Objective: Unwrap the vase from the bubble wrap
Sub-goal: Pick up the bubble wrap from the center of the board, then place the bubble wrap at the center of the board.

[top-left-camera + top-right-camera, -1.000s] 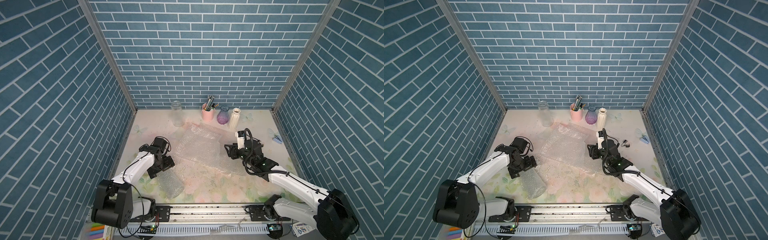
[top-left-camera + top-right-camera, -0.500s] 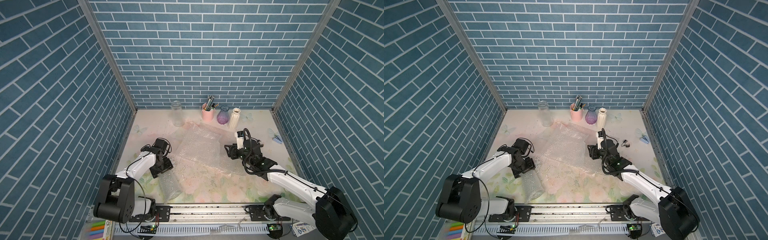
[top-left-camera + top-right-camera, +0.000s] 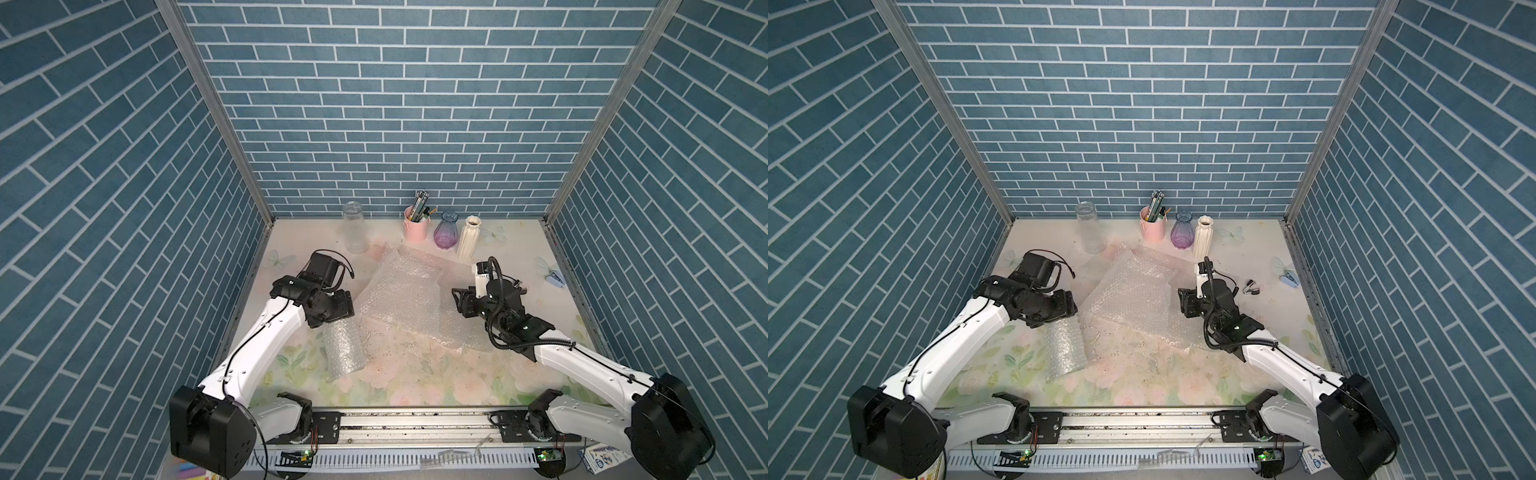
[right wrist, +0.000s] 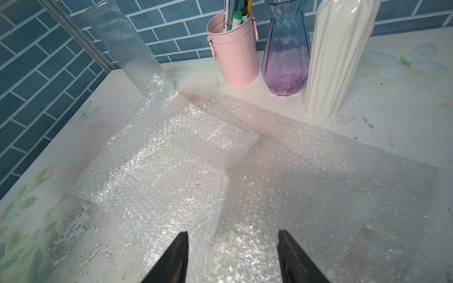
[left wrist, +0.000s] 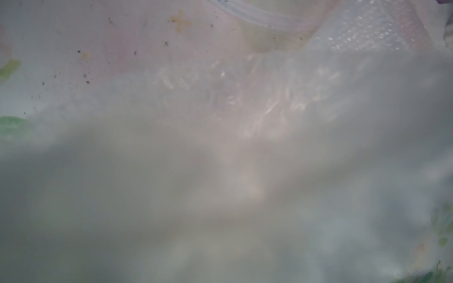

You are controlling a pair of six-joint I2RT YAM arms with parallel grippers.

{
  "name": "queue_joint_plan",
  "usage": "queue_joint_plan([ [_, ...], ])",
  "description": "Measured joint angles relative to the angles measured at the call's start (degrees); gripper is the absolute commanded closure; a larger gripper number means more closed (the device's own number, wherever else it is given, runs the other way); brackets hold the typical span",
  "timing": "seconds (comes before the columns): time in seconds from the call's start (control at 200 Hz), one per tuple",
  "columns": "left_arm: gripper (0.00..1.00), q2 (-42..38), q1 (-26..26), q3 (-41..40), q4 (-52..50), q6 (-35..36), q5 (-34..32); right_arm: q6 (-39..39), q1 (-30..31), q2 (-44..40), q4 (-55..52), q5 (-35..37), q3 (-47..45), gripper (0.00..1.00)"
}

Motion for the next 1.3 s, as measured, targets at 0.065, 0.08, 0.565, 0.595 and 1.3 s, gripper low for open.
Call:
queue_joint_plan([
  [0.065,0.41,0.26,-2.86,2.14,-0.57,0.74,-0.04,0.02,-0.02,0.02,-0.04,0.46,0.00,0.41],
  [0.08,0.41,0.48,-3.67,2.69,-0.70,0.81,-0.09,0.02,-0.04,0.02,-0.04,0.57,0.00,0.41],
  [0.565,0.41,33.97,-20.61,31.98,-1.09,5.68,-1.11,3.06,-3.96,0.24,-1.44,3.45,-0.31,0.41],
  [0.595,0.41,36.54,-20.61,34.12,-1.11,5.77,-1.25,3.17,-4.17,0.24,-1.53,3.45,-0.39,0.42],
  [1.3,0.35,63.43,-15.52,54.38,-4.17,8.66,6.43,3.50,-5.14,5.35,-3.41,0.33,0.07,0.42],
])
